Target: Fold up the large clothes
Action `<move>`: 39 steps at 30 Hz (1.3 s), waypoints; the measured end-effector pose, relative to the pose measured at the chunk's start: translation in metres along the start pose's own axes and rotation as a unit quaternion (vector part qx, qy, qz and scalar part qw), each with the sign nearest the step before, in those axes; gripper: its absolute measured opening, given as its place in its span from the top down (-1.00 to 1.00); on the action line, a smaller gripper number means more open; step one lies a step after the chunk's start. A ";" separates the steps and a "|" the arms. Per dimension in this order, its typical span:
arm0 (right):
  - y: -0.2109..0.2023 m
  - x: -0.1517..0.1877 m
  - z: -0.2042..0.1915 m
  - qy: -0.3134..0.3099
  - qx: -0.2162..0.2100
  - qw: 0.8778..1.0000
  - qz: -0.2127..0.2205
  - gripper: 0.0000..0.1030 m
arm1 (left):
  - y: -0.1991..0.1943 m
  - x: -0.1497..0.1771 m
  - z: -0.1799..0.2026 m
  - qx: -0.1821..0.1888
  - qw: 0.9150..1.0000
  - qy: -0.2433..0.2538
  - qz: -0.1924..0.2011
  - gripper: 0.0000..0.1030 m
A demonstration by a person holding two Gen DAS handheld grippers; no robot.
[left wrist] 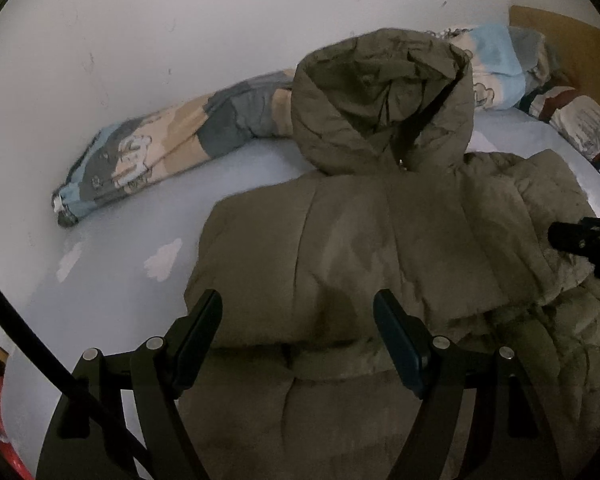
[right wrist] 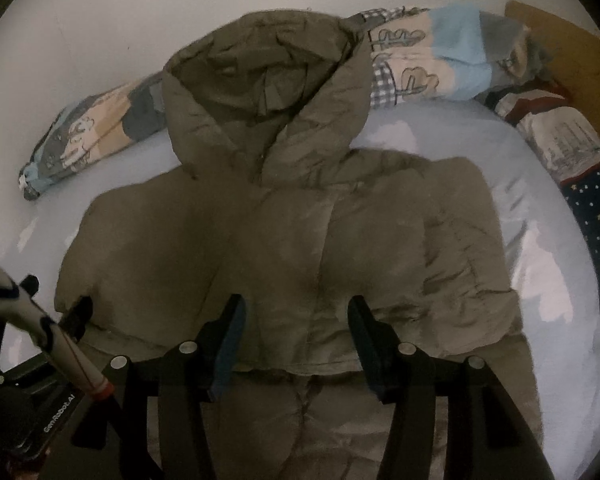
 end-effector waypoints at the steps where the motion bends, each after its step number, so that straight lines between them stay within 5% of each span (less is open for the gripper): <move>1: -0.003 -0.001 0.002 0.003 0.002 1.000 0.000 -0.11 | -0.001 0.001 -0.001 0.006 1.000 -0.003 -0.007 -0.50; 11: -0.015 0.019 0.035 0.053 -0.028 0.997 -0.054 -0.11 | -0.004 0.032 0.002 0.066 0.993 -0.031 -0.088 -0.50; 20: -0.021 0.077 0.063 0.068 -0.031 0.991 -0.111 -0.11 | -0.007 0.093 0.020 0.063 0.984 -0.020 -0.165 -0.50; 25: -0.023 0.109 0.068 0.077 -0.033 0.987 -0.140 -0.11 | -0.044 0.094 0.017 0.053 0.988 -0.026 -0.140 -0.50; 33: -0.092 0.122 0.077 0.100 -0.063 0.991 -0.069 -0.23 | -0.157 0.072 -0.026 0.053 0.997 -0.055 0.016 -0.54; 39: -0.109 0.113 0.088 0.110 -0.050 0.992 -0.032 -0.25 | -0.120 0.045 -0.040 0.047 0.995 -0.084 0.019 -0.66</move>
Point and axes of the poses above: each gripper's, at about its wrist camera, not at the fingertips, and y roughly the way its jaws point, z to its right, x to its underside, the point moved 1 cm from there along y, roughly the way its jaws point, and after that the axes turned 3 degrees about -z, right-handed, at the moved point
